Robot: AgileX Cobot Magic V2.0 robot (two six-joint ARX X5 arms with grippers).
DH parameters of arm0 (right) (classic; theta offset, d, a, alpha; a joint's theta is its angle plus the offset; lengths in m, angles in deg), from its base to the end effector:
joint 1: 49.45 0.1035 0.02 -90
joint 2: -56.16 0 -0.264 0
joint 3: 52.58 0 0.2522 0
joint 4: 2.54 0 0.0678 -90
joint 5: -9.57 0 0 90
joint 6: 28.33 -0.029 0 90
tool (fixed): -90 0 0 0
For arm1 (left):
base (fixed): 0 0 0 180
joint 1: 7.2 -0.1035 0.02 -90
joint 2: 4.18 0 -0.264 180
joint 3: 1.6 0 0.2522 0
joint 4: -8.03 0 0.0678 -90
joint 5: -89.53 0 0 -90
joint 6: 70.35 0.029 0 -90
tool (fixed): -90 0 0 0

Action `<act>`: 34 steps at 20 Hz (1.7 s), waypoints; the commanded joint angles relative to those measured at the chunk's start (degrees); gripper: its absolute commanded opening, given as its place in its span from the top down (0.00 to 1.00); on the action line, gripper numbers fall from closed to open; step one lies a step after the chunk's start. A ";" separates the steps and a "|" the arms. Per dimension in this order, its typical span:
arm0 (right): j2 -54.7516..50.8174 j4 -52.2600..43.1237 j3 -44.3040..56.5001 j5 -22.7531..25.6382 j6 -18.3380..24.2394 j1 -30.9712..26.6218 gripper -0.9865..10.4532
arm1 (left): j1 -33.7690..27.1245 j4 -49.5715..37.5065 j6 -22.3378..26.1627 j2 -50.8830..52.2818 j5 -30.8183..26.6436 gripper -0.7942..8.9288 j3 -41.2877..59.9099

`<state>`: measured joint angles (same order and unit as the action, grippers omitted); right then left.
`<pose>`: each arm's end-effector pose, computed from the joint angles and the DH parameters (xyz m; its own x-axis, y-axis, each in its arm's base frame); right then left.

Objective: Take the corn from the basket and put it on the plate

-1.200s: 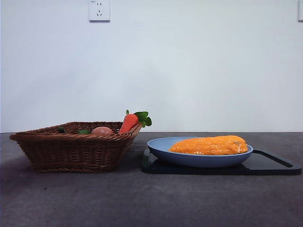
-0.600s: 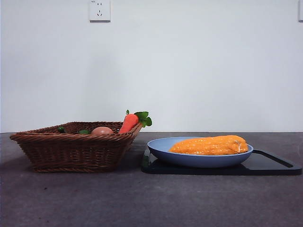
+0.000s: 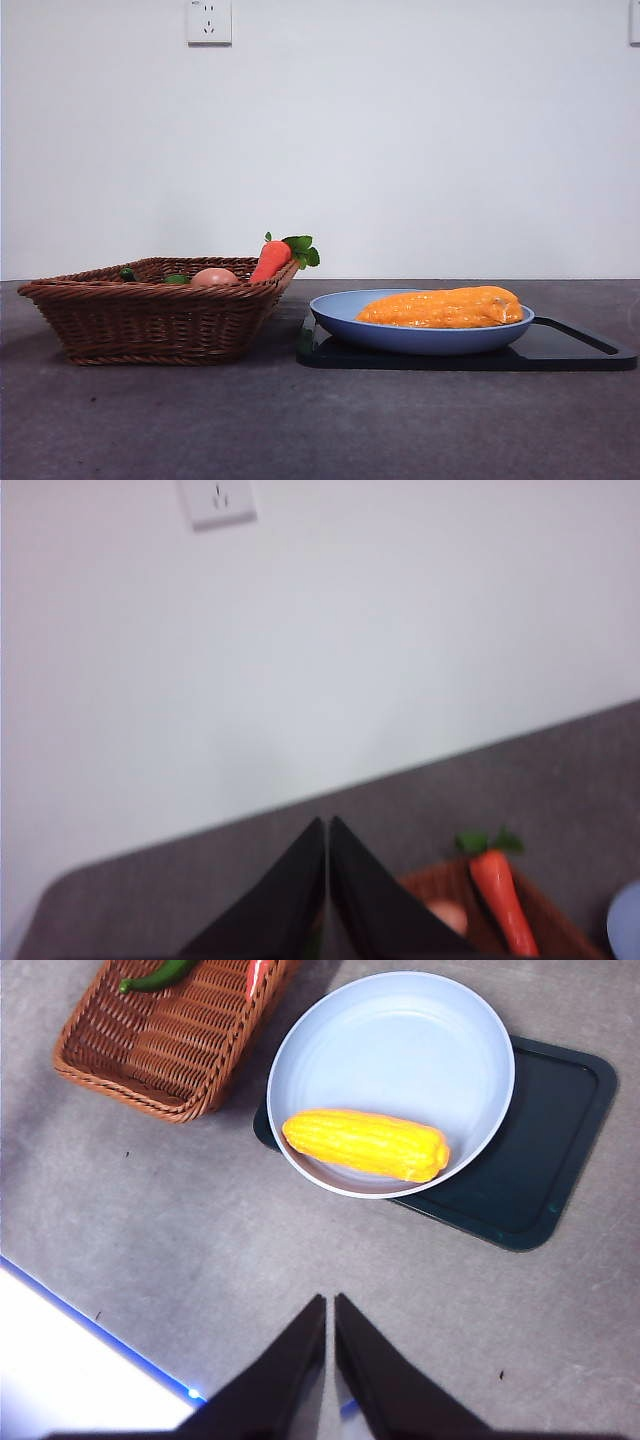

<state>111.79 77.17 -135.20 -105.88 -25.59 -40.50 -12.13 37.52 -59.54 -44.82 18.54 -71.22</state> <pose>0.1488 0.0361 0.3611 0.4734 0.5096 -0.7185 -0.4347 0.8446 0.3126 0.1358 0.0022 0.3968 0.9699 -0.2433 -0.0084 0.2406 0.9529 0.1847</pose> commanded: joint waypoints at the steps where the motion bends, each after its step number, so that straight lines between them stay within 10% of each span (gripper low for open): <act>1: 0.44 -0.35 -0.98 0.00 -0.39 0.17 0.91 | -0.55 -4.83 0.00 5.64 0.00 0.91 9.44; 14: 0.44 -0.35 -0.98 -0.02 -0.39 0.20 0.91 | -2.82 -10.78 -4.07 31.47 -0.09 0.91 45.51; 34: 0.44 -0.35 -0.98 -0.02 -0.39 0.20 0.91 | -2.99 -6.47 -5.97 40.48 0.04 0.91 55.69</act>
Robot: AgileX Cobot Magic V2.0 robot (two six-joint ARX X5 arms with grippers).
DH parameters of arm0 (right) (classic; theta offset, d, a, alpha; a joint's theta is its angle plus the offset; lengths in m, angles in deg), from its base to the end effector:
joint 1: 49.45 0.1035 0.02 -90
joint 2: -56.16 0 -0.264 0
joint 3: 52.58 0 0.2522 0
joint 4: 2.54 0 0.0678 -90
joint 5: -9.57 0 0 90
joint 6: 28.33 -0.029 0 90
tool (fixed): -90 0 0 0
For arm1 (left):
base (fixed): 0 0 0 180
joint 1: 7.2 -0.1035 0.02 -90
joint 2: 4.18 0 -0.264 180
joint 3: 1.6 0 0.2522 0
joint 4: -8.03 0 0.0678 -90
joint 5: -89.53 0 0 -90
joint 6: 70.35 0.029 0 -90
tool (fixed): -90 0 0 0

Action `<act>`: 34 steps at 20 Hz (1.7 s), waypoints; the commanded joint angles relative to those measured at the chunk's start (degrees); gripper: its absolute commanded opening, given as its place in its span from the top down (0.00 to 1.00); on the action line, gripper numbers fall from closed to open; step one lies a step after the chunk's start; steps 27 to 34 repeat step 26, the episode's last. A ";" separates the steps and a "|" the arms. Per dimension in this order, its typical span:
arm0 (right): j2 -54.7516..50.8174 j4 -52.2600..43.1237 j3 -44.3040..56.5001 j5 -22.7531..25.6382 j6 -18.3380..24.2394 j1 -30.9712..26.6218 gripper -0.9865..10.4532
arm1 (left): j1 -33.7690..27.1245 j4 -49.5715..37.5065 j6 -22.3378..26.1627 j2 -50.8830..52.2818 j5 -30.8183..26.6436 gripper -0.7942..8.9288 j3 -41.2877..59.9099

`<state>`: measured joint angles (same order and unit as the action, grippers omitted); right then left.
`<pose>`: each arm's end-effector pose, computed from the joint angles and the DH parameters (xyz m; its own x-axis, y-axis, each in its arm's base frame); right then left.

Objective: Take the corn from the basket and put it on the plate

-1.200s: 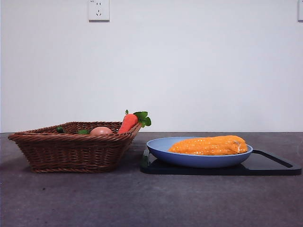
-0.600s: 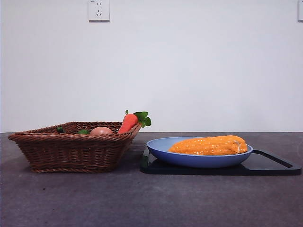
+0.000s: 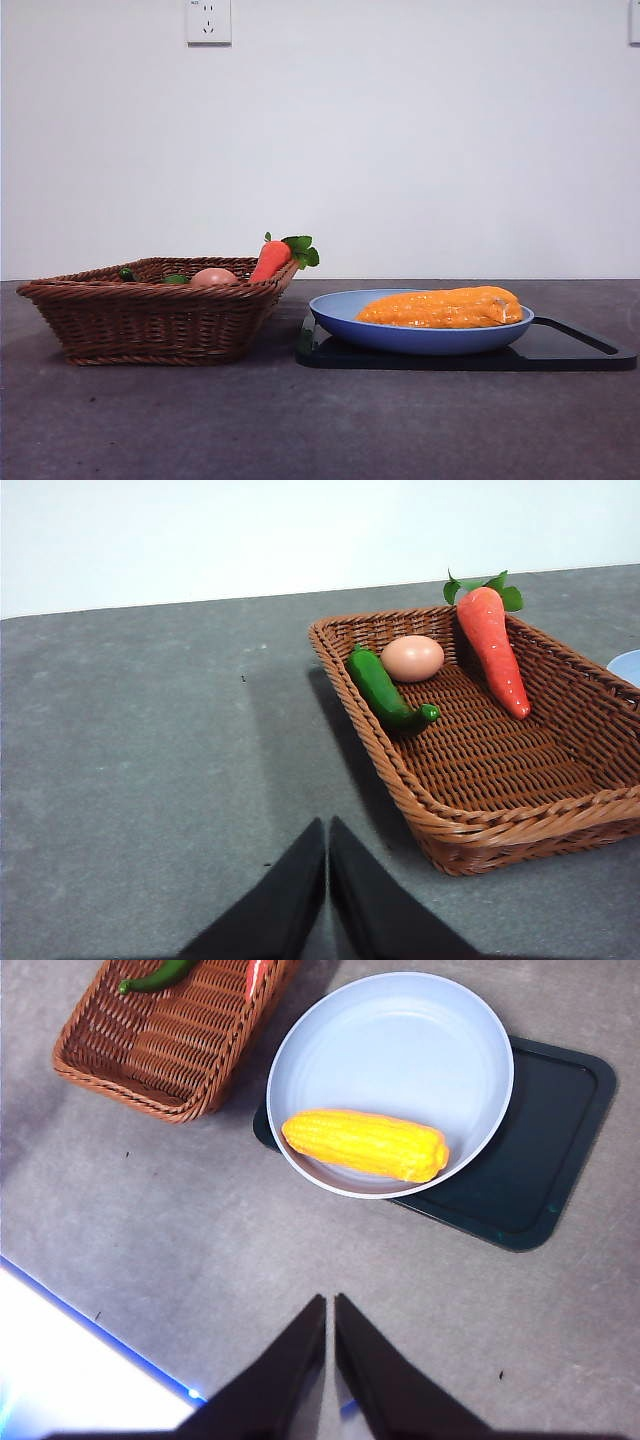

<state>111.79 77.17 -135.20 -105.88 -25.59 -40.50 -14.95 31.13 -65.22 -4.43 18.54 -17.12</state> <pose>0.1488 0.0361 0.3611 0.4734 0.5096 -0.7185 -0.4347 0.8446 0.3126 0.0940 0.0033 0.1581 0.9720 -0.1965 -0.1288 0.2036 0.9781 0.0444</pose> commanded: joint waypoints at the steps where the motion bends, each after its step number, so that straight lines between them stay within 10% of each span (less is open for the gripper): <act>1: 0.44 -0.35 -0.98 -0.02 -0.39 0.20 0.91 | -0.17 -0.07 -0.26 0.09 0.02 0.91 1.60; 15: -0.35 -2.56 -0.94 0.46 2.29 -0.24 0.91 | -0.17 -0.09 -0.26 0.09 0.04 0.91 1.60; 26: -27.12 -50.90 27.76 1.57 5.49 -15.21 0.91 | -0.17 -0.11 -0.28 0.09 0.04 0.91 1.60; 34: -27.12 -50.90 27.76 1.57 5.49 -15.21 0.91 | -0.17 -0.11 -0.28 0.09 0.04 0.91 1.60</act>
